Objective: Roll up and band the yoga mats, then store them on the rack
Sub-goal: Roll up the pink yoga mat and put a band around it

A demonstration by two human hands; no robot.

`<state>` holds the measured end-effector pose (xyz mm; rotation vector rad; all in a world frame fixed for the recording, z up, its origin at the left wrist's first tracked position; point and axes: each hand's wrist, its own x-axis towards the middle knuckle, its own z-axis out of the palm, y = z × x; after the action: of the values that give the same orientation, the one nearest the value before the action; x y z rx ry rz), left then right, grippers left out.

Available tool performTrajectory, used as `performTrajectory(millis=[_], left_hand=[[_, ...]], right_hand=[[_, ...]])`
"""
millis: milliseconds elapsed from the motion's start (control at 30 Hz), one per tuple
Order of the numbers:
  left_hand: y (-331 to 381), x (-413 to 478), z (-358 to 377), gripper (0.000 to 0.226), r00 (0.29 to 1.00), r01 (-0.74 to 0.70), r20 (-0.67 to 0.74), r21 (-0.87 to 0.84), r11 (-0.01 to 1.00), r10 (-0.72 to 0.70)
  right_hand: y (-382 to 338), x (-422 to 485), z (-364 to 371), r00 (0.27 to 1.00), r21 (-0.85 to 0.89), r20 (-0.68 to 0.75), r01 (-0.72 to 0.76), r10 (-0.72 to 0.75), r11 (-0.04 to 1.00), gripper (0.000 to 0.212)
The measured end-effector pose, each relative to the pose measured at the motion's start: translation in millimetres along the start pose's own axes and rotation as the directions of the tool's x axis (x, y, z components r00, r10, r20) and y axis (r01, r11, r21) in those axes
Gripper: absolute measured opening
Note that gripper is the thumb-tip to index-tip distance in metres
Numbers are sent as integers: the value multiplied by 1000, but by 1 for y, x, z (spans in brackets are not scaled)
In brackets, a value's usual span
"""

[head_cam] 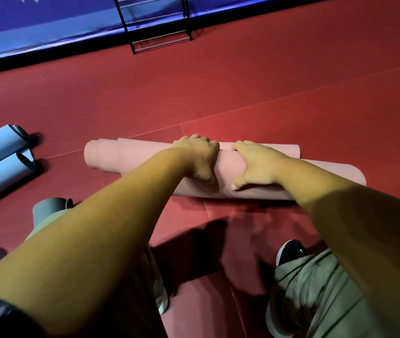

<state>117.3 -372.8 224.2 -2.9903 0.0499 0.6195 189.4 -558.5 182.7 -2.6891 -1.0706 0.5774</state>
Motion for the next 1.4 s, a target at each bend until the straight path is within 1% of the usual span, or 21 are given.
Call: performTrajectory(millis=[100,167,200,300,367,433,500,567,667,767,867,933,967,1033,1100,1167,1200,1267,1300,1333,1400], left_hand=[[7,-3,6,108,994,-57,-85,152,987,71],[14,-4,11,112,990,-51,-114,218,975,77],[16,-5,13,111,990,-38,-125,222,974,67],[16,-4,12,101,990,-24,-134,146,989,44],[12,-3,8,96,992,-16,-121,88,996,26],[9,-3,5,90,996,23,-81,25,999,-21],[5,-1,3,88,997,68,-22,-54,996,-69],[1,0,0,86,997,81,22,-124,989,-79],[-2,2,-2,84,997,73,51,-156,985,-66],[0,1,-1,93,999,43,15,-82,996,-41],[7,-2,5,112,997,-18,-76,91,996,25],[14,-5,10,117,991,-15,-128,193,981,41],[16,-5,13,116,988,-4,-148,212,977,36],[18,-4,14,110,986,4,-163,185,983,27],[14,-2,11,106,986,-8,-164,120,993,27],[9,-1,6,102,988,-1,-156,67,998,11],[6,0,4,99,989,8,-145,43,999,-2],[1,1,0,92,994,31,-102,-9,999,-32],[0,2,-2,89,996,46,-76,-39,998,-49],[-2,2,-4,87,997,62,-50,-70,996,-66],[-5,1,-7,86,996,86,-8,-117,989,-88]], right_hand=[[4,1,-2,1000,39,8,-6,6,999,105],[5,2,-2,1000,55,3,-2,2,998,97],[4,3,-2,1000,59,0,1,-1,998,95],[1,3,0,1000,47,11,-1,0,999,98],[-1,1,0,999,49,34,-12,10,999,104],[-3,-2,0,998,14,52,-26,25,1000,120],[-5,-5,1,999,-79,44,-30,33,996,133],[-6,-6,2,999,-141,25,-21,25,990,129],[-7,-3,-1,1000,-152,-6,-5,4,988,115],[-6,-2,-7,1000,-103,2,0,0,995,110],[-3,-2,-10,1000,-37,19,-19,20,999,105],[-2,-2,-11,999,-23,26,-19,19,1000,98],[-3,-2,-11,1000,-24,24,-15,16,1000,95],[-4,-1,-11,999,-15,31,-21,22,1000,92],[-5,-1,-11,997,13,67,-43,42,999,95],[-6,-2,-12,994,42,93,-56,52,998,101],[-6,-2,-12,994,35,92,-59,56,998,109],[-5,-3,-11,995,-46,66,-69,72,997,128],[-4,-5,-10,996,-93,47,-67,72,993,133],[-4,-6,-9,997,-130,31,-59,64,990,134],[-5,-7,-7,1000,-174,3,-26,27,984,129]])
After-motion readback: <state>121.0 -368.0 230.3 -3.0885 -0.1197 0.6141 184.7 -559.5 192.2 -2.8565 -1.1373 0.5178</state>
